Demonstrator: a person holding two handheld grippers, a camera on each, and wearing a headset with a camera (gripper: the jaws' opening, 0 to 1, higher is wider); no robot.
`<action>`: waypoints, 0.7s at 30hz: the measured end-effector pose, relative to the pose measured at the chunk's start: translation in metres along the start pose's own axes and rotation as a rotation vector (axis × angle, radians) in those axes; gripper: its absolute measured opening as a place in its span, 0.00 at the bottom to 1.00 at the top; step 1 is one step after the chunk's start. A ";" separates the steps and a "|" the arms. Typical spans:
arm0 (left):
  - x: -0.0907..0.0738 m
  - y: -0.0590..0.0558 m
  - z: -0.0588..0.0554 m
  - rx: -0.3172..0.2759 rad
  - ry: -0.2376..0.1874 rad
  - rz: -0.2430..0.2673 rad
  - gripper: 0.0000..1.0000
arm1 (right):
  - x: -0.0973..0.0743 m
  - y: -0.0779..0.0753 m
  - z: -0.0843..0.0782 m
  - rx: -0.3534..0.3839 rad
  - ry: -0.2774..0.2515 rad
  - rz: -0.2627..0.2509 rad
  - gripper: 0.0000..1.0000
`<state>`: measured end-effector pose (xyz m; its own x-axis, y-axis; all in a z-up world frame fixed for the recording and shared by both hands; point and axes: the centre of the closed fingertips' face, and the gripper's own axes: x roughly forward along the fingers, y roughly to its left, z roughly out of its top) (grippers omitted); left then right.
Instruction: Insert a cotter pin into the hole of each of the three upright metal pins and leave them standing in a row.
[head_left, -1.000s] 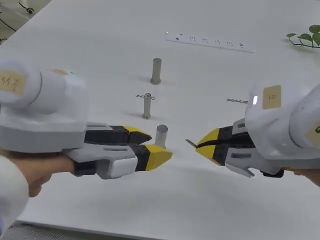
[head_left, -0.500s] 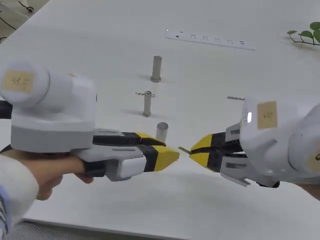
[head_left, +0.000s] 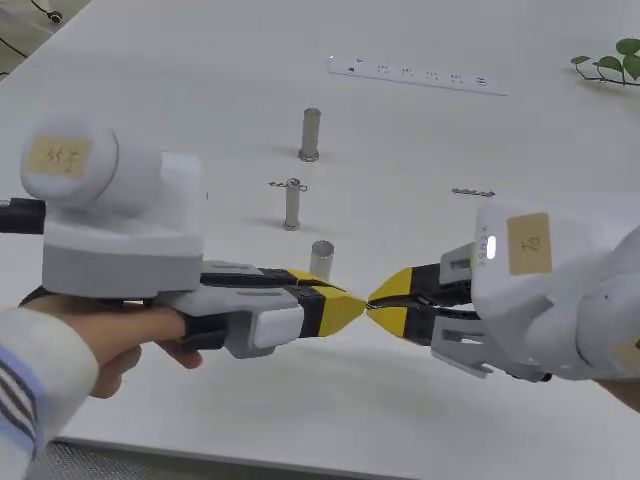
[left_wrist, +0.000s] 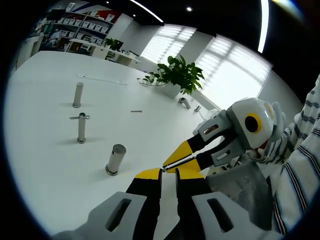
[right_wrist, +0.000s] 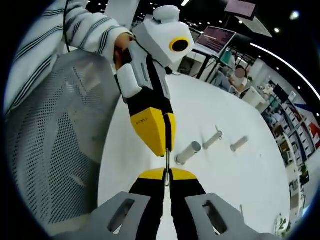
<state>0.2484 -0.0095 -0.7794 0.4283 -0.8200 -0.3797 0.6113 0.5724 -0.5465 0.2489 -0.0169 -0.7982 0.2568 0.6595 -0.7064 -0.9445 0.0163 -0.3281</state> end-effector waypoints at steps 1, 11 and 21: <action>0.000 0.000 0.000 0.000 -0.001 0.001 0.08 | 0.000 0.001 0.000 -0.005 -0.001 0.001 0.03; 0.004 0.000 -0.001 -0.004 -0.003 0.008 0.05 | -0.001 0.002 0.003 -0.029 -0.004 0.002 0.03; 0.007 0.000 -0.001 -0.014 -0.003 0.010 0.04 | -0.003 0.001 0.004 -0.039 -0.003 0.000 0.03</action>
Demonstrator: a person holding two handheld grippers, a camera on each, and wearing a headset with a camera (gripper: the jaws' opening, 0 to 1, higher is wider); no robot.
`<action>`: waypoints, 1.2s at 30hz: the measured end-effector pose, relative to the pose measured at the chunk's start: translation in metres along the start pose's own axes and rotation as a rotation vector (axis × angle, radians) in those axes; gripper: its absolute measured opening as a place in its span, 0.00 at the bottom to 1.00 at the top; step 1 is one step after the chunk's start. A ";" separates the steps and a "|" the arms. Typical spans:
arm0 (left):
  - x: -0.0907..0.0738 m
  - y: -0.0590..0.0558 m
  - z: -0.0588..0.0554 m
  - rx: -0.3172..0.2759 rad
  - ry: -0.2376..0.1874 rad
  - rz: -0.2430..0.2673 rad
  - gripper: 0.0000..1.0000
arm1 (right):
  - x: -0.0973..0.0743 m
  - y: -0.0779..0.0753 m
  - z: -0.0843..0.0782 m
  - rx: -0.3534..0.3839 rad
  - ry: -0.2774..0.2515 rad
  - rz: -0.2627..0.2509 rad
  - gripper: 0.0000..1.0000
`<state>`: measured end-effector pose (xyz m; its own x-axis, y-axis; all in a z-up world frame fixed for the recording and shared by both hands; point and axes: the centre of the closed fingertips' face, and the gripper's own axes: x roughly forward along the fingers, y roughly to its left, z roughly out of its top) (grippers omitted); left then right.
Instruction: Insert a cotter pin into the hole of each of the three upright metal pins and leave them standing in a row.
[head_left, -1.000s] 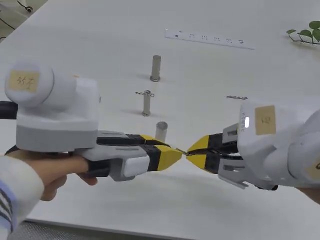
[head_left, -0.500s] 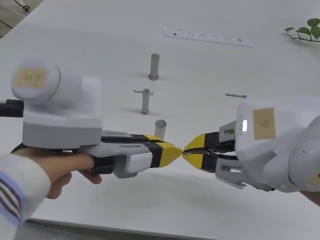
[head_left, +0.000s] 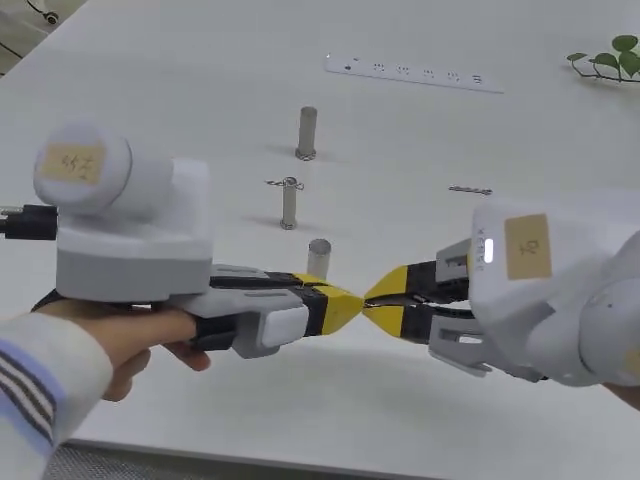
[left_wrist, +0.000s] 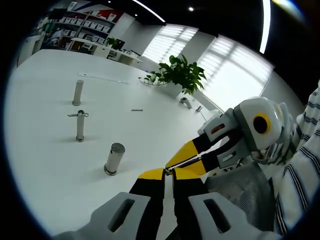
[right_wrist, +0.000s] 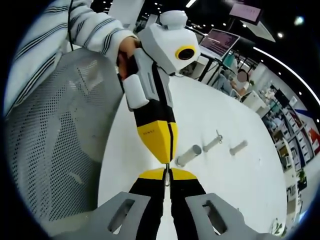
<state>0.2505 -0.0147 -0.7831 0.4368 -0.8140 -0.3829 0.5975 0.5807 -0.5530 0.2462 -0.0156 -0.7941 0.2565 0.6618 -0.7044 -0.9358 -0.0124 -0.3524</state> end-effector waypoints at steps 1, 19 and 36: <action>0.000 0.000 0.000 -0.001 0.001 0.000 0.04 | 0.000 0.000 0.000 -0.001 0.001 -0.001 0.03; 0.000 0.003 -0.001 -0.004 0.006 0.012 0.02 | 0.000 -0.003 0.003 -0.007 -0.004 -0.004 0.03; 0.000 0.002 0.002 -0.016 -0.005 0.003 0.02 | -0.002 -0.003 0.003 -0.013 -0.002 -0.003 0.03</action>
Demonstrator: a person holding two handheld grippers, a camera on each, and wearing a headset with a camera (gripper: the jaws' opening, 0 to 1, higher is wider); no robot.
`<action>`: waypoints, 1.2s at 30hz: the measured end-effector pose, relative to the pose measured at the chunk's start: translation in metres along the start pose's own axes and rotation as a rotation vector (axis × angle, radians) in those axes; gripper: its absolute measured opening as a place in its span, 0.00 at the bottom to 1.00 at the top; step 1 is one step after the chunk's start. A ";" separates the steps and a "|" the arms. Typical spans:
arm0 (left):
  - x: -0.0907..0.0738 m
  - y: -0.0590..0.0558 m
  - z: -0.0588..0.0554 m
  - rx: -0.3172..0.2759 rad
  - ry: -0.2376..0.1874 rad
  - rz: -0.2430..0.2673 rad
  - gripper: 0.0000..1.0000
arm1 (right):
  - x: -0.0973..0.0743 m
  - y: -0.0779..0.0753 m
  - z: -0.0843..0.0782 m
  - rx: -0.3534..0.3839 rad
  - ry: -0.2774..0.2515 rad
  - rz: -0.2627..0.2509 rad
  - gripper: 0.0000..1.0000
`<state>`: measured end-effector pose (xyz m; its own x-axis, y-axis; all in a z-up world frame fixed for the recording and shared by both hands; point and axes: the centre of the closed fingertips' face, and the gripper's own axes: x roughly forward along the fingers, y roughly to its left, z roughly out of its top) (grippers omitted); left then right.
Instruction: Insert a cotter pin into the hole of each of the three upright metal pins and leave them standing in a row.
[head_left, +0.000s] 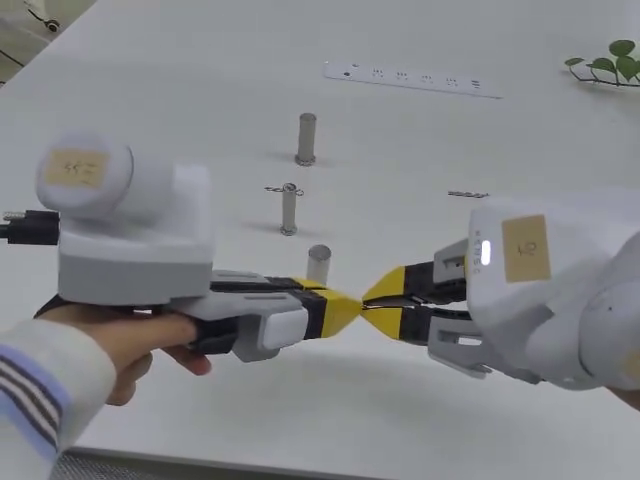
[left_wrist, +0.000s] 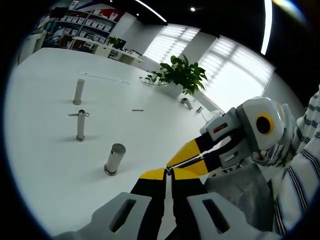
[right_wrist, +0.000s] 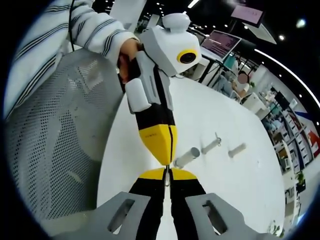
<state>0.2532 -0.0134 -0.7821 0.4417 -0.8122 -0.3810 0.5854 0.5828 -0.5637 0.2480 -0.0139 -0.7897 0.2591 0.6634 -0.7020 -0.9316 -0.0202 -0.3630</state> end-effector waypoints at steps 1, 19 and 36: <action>0.000 0.000 0.000 -0.006 -0.003 -0.001 0.02 | 0.000 0.000 0.000 0.000 0.000 0.000 0.03; 0.000 -0.004 -0.002 0.016 0.022 -0.002 0.01 | -0.002 0.001 0.000 0.005 -0.003 0.003 0.03; -0.004 -0.013 0.001 0.322 0.034 -0.049 0.00 | -0.007 0.008 -0.002 0.193 -0.076 0.088 0.14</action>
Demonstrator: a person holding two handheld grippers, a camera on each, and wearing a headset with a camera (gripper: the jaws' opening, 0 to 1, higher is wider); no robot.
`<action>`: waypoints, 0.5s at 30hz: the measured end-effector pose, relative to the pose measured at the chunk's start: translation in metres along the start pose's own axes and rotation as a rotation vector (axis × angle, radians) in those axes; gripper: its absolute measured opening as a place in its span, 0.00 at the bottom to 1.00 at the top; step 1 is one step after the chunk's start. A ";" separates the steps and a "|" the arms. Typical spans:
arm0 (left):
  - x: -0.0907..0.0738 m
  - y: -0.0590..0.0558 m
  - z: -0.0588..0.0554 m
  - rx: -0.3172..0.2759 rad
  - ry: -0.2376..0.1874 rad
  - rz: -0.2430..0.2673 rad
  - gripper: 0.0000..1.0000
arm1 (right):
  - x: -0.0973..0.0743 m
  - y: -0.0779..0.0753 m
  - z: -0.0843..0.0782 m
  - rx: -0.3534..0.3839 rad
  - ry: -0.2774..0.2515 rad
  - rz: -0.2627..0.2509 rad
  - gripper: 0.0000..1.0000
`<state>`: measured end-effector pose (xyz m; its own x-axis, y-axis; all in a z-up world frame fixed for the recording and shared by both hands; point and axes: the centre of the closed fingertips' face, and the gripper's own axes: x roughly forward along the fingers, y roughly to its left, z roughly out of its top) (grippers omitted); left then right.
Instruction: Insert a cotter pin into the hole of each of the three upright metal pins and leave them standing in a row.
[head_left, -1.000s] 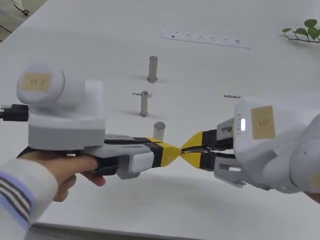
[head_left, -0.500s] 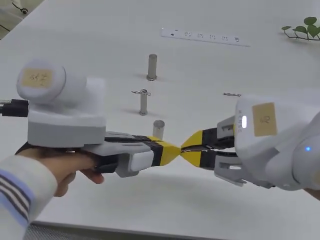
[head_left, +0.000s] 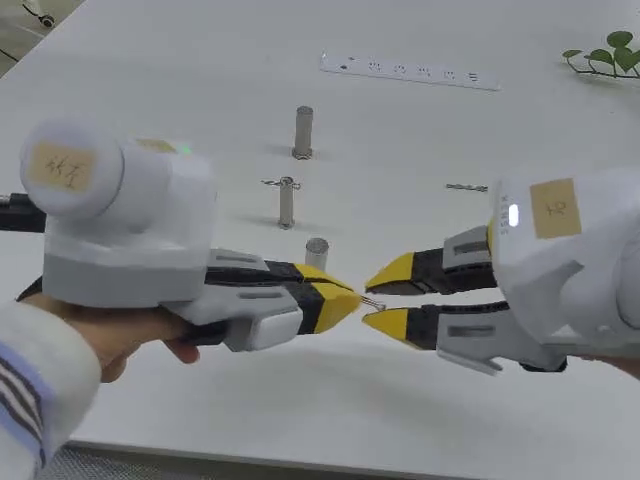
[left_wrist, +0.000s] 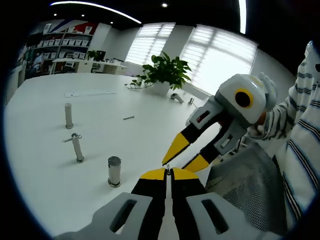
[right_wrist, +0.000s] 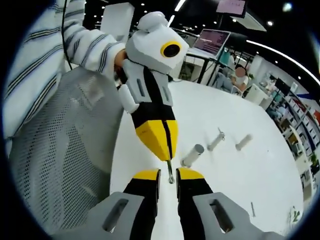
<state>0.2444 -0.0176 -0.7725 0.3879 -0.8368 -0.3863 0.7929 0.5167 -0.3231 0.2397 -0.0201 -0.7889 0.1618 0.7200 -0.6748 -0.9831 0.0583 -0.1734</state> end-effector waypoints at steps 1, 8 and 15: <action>-0.001 -0.001 0.001 0.043 0.001 -0.005 0.00 | -0.001 0.000 -0.001 0.017 -0.006 0.007 0.14; -0.004 -0.012 0.006 0.201 -0.017 -0.073 0.00 | -0.004 0.005 -0.007 0.079 -0.014 0.058 0.13; -0.006 -0.018 0.001 0.294 0.014 -0.112 0.00 | -0.002 0.012 -0.009 0.094 -0.012 0.091 0.10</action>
<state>0.2285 -0.0221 -0.7637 0.2859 -0.8818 -0.3750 0.9330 0.3454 -0.1008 0.2280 -0.0273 -0.7961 0.0706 0.7336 -0.6759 -0.9975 0.0562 -0.0431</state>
